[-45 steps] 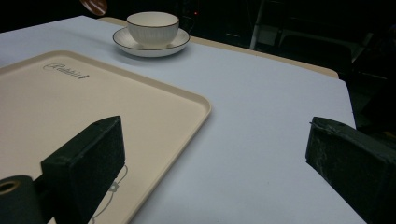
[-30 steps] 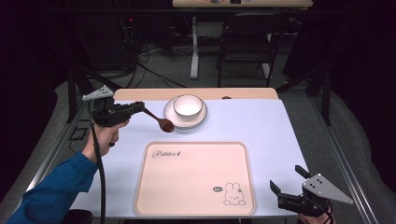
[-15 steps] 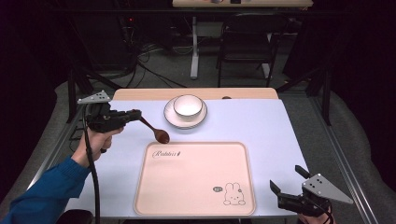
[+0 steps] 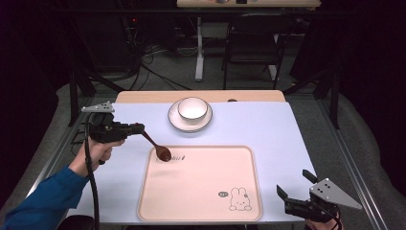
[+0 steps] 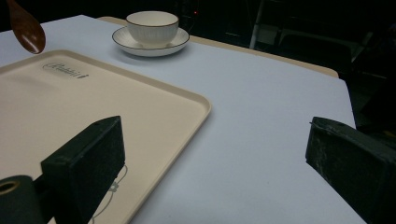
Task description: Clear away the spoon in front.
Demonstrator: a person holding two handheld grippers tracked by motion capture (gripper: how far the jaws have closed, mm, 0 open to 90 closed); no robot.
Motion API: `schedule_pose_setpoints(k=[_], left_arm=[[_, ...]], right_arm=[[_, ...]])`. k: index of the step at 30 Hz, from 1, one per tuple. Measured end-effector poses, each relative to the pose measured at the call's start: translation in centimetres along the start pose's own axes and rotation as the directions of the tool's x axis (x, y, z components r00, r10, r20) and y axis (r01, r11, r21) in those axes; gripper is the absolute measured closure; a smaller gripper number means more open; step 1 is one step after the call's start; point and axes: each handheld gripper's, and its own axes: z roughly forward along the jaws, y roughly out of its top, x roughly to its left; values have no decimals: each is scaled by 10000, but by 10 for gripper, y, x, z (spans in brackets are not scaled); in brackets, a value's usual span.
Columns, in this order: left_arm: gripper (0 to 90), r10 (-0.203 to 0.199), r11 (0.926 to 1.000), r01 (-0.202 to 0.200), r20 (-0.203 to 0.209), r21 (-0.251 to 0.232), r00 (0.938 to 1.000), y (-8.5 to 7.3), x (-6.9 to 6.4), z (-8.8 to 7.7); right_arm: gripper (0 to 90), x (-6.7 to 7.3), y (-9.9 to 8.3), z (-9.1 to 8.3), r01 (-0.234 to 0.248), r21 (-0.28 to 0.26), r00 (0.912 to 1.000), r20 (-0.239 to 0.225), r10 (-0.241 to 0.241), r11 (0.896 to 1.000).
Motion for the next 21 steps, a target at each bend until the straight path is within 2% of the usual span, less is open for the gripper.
schedule_pose_setpoints(k=[8, 14, 21], left_arm=[[836, -25, 9982, 15, 163, 606, 9999, -8, 0, 2], [835, -18, 9928, -23, 349, 1196, 9994, -15, 1, 4], [835, -193, 9760, 55, 618, 2176, 9979, -23, 3, 13]], right_arm=[[36, 0, 0, 0, 11, -10, 10000, 6, -11, 10000], [36, 0, 0, 0, 3, 0, 10000, 0, -3, 10000], [36, 0, 0, 0, 1, 16, 10000, 11, -1, 10000]])
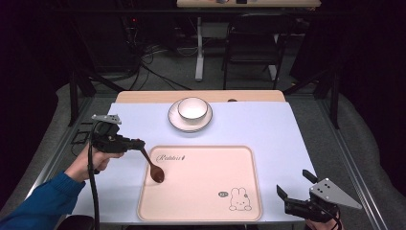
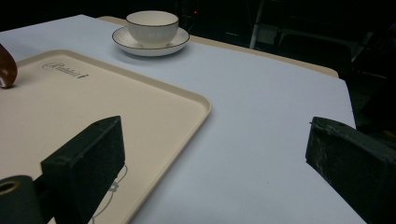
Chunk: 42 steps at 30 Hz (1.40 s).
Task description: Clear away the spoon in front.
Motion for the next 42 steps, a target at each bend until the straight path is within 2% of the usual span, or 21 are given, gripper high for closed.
schedule_pose_setpoints(k=[4, 7, 9, 13, 15, 20, 33, 38, 42], left_arm=[[832, -78, 10000, 78, 124, -37, 9999, 0, 2, 5], [820, 39, 10000, -40, -85, -43, 10000, 1, 4, 8], [803, 148, 9999, -147, -374, 33, 9992, 2, 5, 11], [786, 171, 9998, -169, -341, 40, 9993, 4, 11, 20], [781, 240, 9997, -238, -486, 49, 9985, 6, 12, 25], [779, 223, 9996, -229, -299, -186, 9993, 9, 18, 38], [778, -281, 9986, 276, -120, -444, 9995, 9, 26, 60], [768, -419, 9982, 415, -103, -426, 9991, 6, 30, 66], [759, -505, 9986, 501, -185, -197, 9986, 4, 32, 73]], right_arm=[[36, 0, 0, 0, -3, -4, 10000, -3, 3, 10000], [36, 0, 0, 0, 5, 1, 10000, -6, -5, 10000], [36, 0, 0, 0, 2, 6, 10000, -8, -2, 10000], [36, 0, 0, 0, 13, 8, 10000, -5, -13, 10000], [36, 0, 0, 0, -2, 9, 10000, 0, 2, 10000], [36, 0, 0, 0, 13, -2, 10000, -7, -13, 10000], [36, 0, 0, 0, 1, 22, 10000, -6, -1, 10000], [36, 0, 0, 0, -24, 24, 10000, -15, 24, 10000], [36, 0, 0, 0, -5, 22, 10000, -10, 5, 10000]])
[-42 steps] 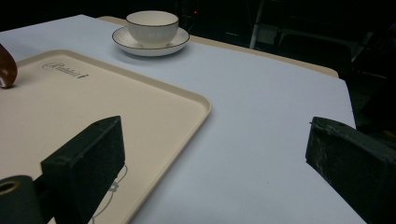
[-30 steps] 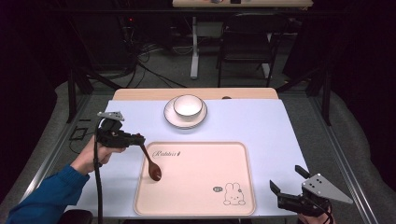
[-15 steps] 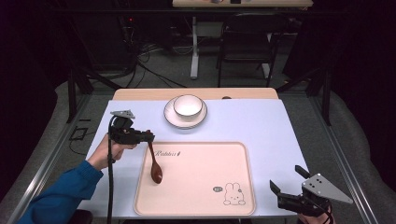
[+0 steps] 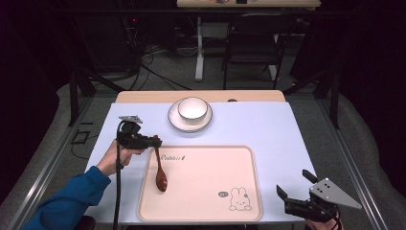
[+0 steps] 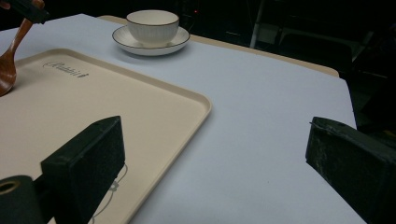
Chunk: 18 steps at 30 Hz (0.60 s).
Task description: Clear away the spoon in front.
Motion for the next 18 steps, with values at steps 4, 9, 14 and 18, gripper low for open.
schedule_pose_setpoints(k=[4, 9, 14, 18], left_arm=[[751, -46, 9999, 46, -30, 142, 10000, -3, 0, 8], [747, -229, 9992, 231, -70, 317, 9997, -7, 2, 17], [739, -351, 9980, 360, -182, 524, 9992, -12, 3, 25], [733, -422, 9979, 438, -347, 474, 9985, -13, 5, 28]], right_arm=[[36, 0, 0, 0, 3, -1, 10000, -6, -3, 10000], [36, 0, 0, 0, 1, -9, 10000, -8, -1, 10000], [36, 0, 0, 1, 38, 3, 10000, -38, -38, 10000], [36, 0, 0, 0, 5, -11, 10000, -13, -5, 10000]])
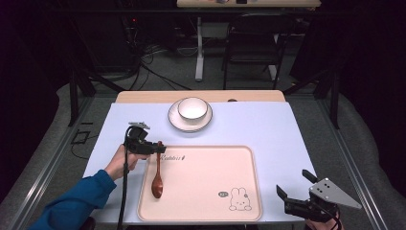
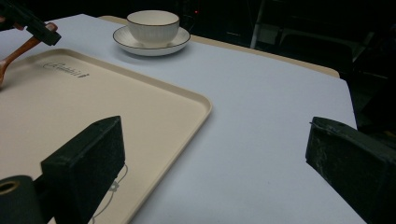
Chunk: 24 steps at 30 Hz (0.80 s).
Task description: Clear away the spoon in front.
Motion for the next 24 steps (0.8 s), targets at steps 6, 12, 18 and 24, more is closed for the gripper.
schedule_pose_setpoints(k=[6, 12, 18, 24], left_arm=[[727, -242, 9997, 244, -181, 82, 9995, -4, 2, 7], [720, -189, 9995, 197, -334, 235, 9993, -6, 2, 12], [699, -61, 9993, 84, -639, 359, 9979, -7, 1, 15], [651, 105, 9992, -70, -877, 396, 9961, -8, 0, 16]], right_arm=[[37, 1, 0, 0, 42, -10, 10000, -17, -42, 10000], [36, 0, 0, 0, 26, 15, 10000, -19, -26, 10000], [36, 0, 0, 0, 30, 18, 10000, -29, -30, 10000], [36, 0, 0, 0, 14, 34, 10000, -22, -14, 10000]])
